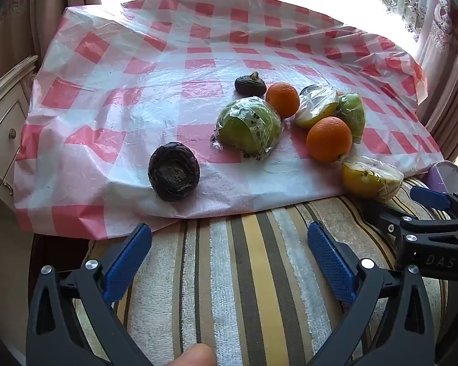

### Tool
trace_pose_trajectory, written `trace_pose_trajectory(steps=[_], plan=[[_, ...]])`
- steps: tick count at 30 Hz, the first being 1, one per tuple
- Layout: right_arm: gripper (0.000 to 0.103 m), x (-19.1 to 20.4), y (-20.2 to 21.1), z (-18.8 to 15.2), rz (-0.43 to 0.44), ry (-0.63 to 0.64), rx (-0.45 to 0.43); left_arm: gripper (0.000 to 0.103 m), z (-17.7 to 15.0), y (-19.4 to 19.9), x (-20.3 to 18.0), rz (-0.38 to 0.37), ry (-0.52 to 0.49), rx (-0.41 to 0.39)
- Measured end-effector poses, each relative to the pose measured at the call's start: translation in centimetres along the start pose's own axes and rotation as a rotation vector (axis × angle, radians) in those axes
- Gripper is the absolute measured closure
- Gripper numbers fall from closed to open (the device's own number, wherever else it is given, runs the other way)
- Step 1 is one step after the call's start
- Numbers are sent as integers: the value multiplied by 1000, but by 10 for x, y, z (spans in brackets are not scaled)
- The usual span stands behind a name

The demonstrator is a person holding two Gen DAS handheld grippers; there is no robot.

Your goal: Organize fruits

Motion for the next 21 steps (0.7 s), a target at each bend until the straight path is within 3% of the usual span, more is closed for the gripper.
trace_pose_trajectory(steps=[21], plan=[[1,1,0,-1,-7,5,-2,4,1,12,-4,49,-16,-53]])
Point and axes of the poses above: each gripper's, at about its wrist camera, not at the fingertips, and y roughly against the way its jaws point, x to its left, z to its top, the point moved 2 cm from there along -y, roughly the way its jaws point, and after that the axes turned 13 degrees about -x, right-handed, at the moved point
